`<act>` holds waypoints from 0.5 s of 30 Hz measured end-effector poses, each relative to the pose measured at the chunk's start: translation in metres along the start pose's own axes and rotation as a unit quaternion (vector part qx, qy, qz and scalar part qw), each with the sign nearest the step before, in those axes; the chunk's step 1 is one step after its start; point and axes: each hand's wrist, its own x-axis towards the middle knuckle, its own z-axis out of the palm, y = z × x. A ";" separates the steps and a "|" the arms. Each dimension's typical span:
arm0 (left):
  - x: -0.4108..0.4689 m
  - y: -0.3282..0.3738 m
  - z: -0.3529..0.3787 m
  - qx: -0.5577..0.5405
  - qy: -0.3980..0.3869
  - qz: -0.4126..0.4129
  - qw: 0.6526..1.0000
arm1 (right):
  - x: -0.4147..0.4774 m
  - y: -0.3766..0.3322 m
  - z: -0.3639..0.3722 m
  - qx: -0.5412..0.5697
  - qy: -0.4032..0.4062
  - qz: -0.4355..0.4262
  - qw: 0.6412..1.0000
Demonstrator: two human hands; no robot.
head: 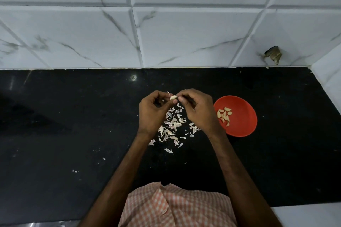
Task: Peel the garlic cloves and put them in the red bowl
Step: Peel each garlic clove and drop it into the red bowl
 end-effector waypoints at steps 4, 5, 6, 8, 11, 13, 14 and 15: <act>-0.002 0.004 -0.001 0.002 -0.013 0.011 1.000 | 0.001 0.004 -0.001 -0.066 -0.016 -0.037 0.997; -0.003 0.005 0.000 0.002 -0.016 0.013 1.000 | 0.001 0.004 -0.001 -0.076 -0.019 -0.040 0.996; -0.003 0.006 0.001 0.004 -0.019 0.014 1.000 | 0.001 0.004 -0.001 -0.086 -0.023 -0.042 0.995; -0.004 0.007 0.002 0.003 -0.028 0.011 1.000 | 0.002 0.003 -0.002 -0.096 -0.031 -0.038 0.994; -0.003 0.007 0.002 -0.009 -0.039 0.000 0.999 | 0.003 0.002 -0.003 -0.090 -0.035 -0.028 0.995; -0.002 0.006 0.002 -0.012 -0.047 -0.007 0.999 | 0.004 0.001 -0.005 -0.084 -0.042 -0.033 0.995; -0.002 0.006 0.002 -0.014 -0.050 -0.009 0.999 | 0.005 0.001 -0.006 -0.080 -0.047 -0.035 0.995; -0.002 0.005 0.002 -0.015 -0.053 -0.009 0.998 | 0.005 0.000 -0.007 -0.077 -0.052 -0.036 0.995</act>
